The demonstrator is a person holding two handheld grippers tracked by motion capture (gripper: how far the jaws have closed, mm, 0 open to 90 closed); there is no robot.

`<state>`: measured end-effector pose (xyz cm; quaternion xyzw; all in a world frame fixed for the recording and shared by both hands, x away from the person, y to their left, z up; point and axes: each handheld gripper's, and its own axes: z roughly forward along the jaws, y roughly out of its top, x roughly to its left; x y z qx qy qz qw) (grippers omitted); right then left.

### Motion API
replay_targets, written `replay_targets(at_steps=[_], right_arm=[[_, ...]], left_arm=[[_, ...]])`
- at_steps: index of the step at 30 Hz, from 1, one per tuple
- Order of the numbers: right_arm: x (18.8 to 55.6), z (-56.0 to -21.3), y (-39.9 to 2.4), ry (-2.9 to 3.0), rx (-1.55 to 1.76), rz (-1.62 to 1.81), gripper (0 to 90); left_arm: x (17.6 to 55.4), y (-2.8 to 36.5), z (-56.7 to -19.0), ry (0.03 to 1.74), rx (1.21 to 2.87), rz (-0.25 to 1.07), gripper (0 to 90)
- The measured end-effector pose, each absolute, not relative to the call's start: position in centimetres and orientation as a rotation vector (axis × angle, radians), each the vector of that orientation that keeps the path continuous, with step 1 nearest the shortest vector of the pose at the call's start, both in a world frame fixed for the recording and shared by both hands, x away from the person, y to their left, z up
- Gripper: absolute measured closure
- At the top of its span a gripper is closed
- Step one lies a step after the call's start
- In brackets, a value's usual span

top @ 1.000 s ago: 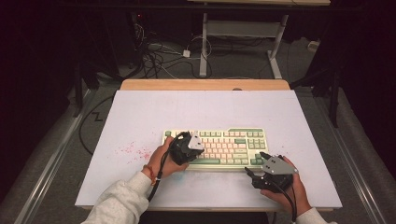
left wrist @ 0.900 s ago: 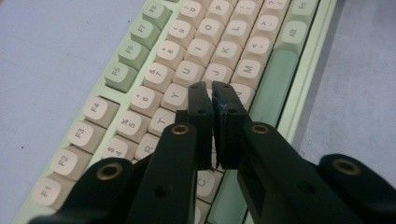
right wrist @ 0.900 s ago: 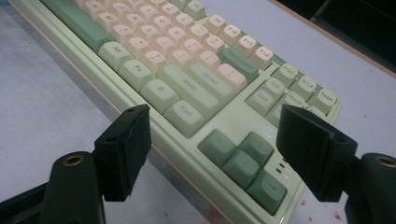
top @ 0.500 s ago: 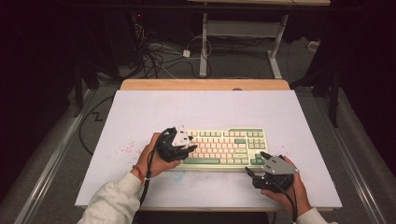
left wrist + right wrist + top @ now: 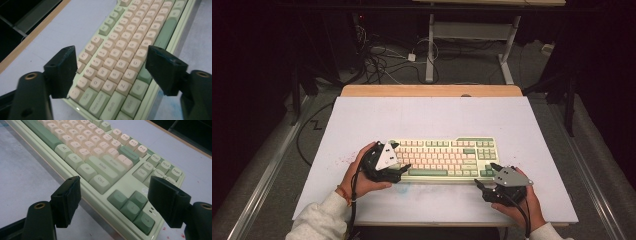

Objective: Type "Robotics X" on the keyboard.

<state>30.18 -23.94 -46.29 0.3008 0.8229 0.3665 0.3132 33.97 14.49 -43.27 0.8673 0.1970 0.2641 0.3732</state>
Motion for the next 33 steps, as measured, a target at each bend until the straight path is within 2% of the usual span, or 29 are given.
replay_targets(at_steps=[8,21,23,27,30,32,33], right_arm=[[30.3,-46.1,-23.9,2.164,0.794,0.967,26.6],[31.9,-44.8,-23.8,2.13,0.851,1.019,28.2],[32.3,-44.5,-23.5,2.138,0.849,1.029,33.2],[33.1,-44.1,-22.6,2.18,0.85,1.052,49.3],[33.8,-43.8,-21.8,2.209,0.83,1.07,62.7],[34.4,-43.6,-21.0,2.251,0.809,1.08,77.0],[34.7,-43.5,-20.6,2.284,0.784,1.08,79.9]], left_arm=[[32.9,16.8,-44.3,0.55,2.224,0.759,20.8],[31.9,20.3,-45.7,0.663,2.21,0.753,20.6],[31.6,20.7,-46.0,0.675,2.217,0.754,20.7],[31.1,21.3,-46.4,0.699,2.218,0.737,20.6],[30.7,21.5,-46.8,0.707,2.234,0.728,20.5],[30.5,21.5,-46.9,0.709,2.238,0.726,19.9],[30.3,21.5,-47.0,0.708,2.242,0.721,19.9]])
